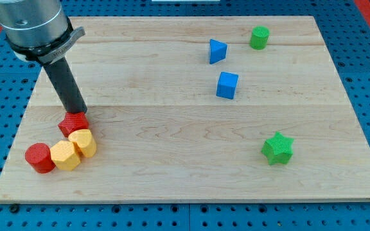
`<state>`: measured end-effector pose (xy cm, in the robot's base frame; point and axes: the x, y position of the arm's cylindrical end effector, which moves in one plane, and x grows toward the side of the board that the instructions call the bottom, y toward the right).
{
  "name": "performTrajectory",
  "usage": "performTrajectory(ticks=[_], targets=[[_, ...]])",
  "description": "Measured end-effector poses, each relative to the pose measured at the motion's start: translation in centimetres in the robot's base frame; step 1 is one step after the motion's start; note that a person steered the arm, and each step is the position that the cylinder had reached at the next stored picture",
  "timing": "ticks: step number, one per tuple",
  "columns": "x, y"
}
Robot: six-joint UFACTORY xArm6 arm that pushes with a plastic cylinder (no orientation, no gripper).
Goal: Place the blue blocks close to the green circle
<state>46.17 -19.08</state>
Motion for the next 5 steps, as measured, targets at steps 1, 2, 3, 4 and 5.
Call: performTrajectory(ticks=[1, 2, 3, 4, 5], targets=[[0.0, 0.1], [-1.8, 0.5], [-4.5, 5.4], [-4.3, 15.0], [-2.7, 21.6]])
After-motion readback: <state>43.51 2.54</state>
